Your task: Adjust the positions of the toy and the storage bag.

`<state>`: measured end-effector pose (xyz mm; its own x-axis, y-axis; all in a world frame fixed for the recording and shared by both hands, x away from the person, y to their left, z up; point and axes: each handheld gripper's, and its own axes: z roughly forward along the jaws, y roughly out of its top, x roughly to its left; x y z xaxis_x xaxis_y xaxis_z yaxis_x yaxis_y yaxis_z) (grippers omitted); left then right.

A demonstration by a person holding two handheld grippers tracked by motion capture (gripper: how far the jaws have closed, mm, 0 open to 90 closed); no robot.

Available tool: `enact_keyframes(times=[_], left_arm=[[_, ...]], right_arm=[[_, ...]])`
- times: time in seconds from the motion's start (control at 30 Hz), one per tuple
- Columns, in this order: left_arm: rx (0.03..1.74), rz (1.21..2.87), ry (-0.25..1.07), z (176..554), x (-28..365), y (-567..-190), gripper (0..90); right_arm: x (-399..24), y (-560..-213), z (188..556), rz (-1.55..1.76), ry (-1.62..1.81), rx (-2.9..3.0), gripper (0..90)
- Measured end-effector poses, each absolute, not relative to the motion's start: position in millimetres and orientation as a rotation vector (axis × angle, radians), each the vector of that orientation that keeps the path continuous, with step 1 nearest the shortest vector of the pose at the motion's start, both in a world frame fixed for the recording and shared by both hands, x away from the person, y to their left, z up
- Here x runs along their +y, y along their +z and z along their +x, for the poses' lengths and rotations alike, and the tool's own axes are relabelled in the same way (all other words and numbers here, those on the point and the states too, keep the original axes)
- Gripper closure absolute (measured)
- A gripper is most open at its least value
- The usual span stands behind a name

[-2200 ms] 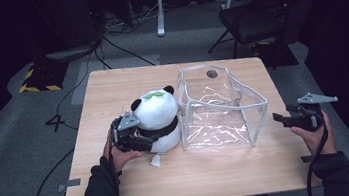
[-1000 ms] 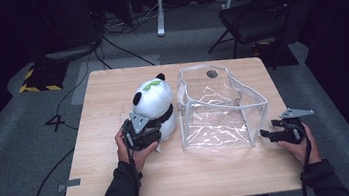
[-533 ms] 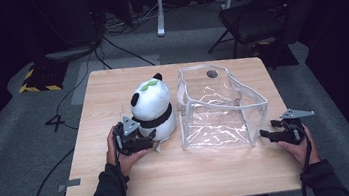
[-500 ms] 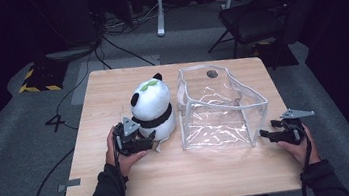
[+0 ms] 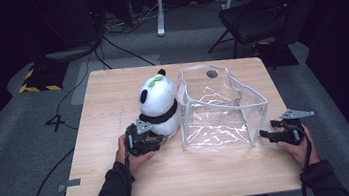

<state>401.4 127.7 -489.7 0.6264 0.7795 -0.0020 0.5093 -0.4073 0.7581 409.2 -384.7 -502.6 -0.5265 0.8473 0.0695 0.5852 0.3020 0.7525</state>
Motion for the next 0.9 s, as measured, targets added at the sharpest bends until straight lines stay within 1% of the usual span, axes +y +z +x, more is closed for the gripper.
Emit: enact_keyframes(times=[0.03, 0.2, 0.23, 0.3, 0.33, 0.47, 0.5, 0.53, 0.57, 0.6, 0.73, 0.8, 0.9], left_arm=[[1.000, 2.104, 0.458, 400.4, 123.9, -490.0, 29.1], [0.961, 2.114, 0.453, 397.6, 110.3, -490.9, 29.0], [0.967, 2.109, 0.442, 397.1, 107.5, -491.1, 27.3], [0.953, 2.118, 0.436, 396.1, 102.1, -490.6, 27.2], [0.940, 2.128, 0.454, 394.9, 98.6, -489.6, 27.3], [0.952, 2.142, 0.466, 392.3, 100.5, -486.0, 26.0], [0.957, 2.137, 0.464, 390.6, 103.4, -483.3, 22.6], [0.956, 2.130, 0.472, 388.7, 107.4, -479.7, 22.6], [0.961, 2.114, 0.497, 386.5, 112.0, -475.4, 18.4], [0.980, 2.081, 0.520, 383.6, 116.6, -470.9, 17.7], [1.020, 1.948, 0.573, 378.1, 138.7, -448.1, 16.5], [1.038, 1.845, 0.584, 379.8, 147.9, -433.1, 15.9], [1.041, 1.813, 0.581, 382.4, 150.7, -423.3, 16.1]], right_arm=[[-384.9, -502.6, 409.3, 1.291, 1.074, 2.234, 25.7], [-384.7, -502.7, 409.5, 1.288, 1.081, 2.237, 25.7], [-385.4, -502.7, 409.5, 1.288, 1.094, 2.240, 25.7], [-386.0, -502.7, 409.6, 1.291, 1.101, 2.241, 25.8], [-386.1, -502.7, 409.7, 1.292, 1.104, 2.240, 25.7], [-385.9, -502.7, 409.4, 1.289, 1.102, 2.242, 25.7], [-386.0, -502.8, 409.4, 1.289, 1.103, 2.243, 25.7], [-386.0, -502.8, 409.4, 1.289, 1.103, 2.243, 25.7], [-386.0, -502.8, 409.2, 1.288, 1.103, 2.243, 25.7], [-385.9, -502.8, 409.2, 1.288, 1.102, 2.244, 25.7], [-385.8, -502.8, 409.3, 1.286, 1.102, 2.244, 25.7], [-385.4, -502.9, 409.3, 1.285, 1.100, 2.242, 25.7], [-385.4, -503.0, 409.5, 1.286, 1.102, 2.242, 25.8]])
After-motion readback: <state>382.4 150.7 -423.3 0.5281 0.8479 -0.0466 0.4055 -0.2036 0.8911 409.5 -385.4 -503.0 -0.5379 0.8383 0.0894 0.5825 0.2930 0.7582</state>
